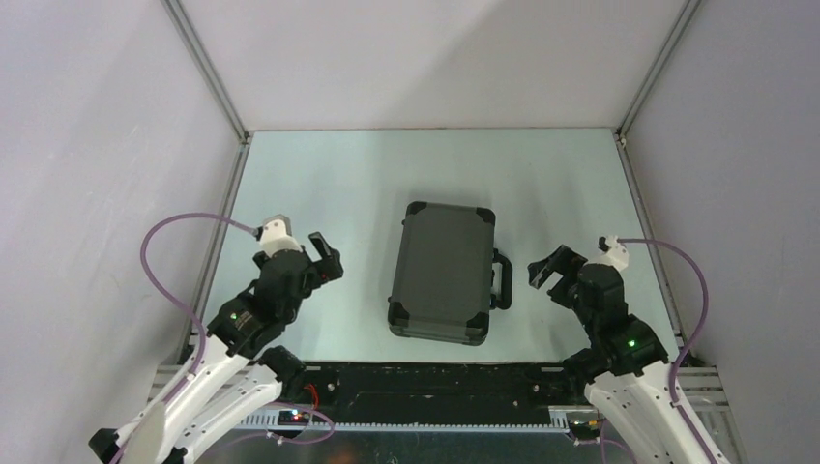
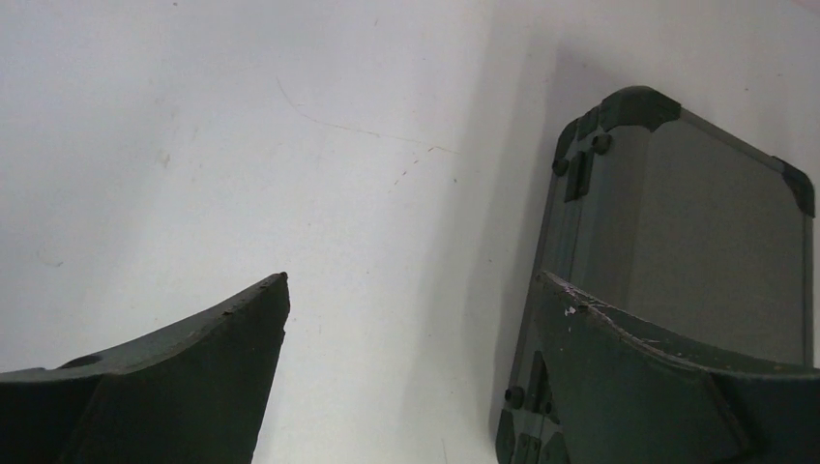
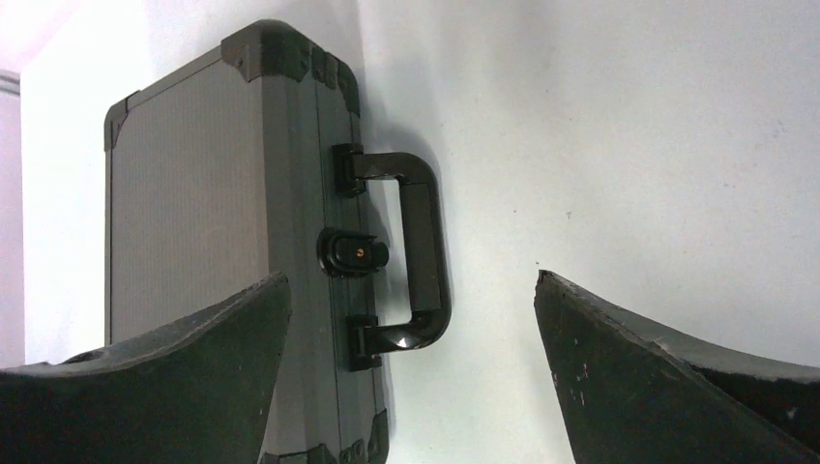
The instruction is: Pack up texas hold em set
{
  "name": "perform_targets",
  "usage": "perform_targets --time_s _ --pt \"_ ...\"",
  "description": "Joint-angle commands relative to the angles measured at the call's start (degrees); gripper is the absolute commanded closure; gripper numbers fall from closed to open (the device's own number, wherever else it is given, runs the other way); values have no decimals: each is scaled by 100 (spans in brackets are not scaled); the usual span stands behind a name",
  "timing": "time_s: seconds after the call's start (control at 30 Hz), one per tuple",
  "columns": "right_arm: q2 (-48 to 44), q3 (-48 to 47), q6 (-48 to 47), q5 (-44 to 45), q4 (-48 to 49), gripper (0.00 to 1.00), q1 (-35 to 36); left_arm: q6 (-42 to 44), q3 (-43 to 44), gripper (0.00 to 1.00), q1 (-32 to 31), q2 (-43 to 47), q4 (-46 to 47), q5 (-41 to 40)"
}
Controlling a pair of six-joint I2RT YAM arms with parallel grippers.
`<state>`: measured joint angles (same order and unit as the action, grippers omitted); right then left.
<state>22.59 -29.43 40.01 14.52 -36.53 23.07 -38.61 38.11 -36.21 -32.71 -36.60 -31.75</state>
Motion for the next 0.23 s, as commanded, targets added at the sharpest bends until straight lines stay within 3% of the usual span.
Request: perform_targets --time_s 0.0,0.2 --pt "-56 50 223 424 -26 0 20 -77 -100 0 -12 -3 -83 -214" --pt "27 69 558 473 -122 0 20 -48 -96 0 -9 -63 -106 -83"
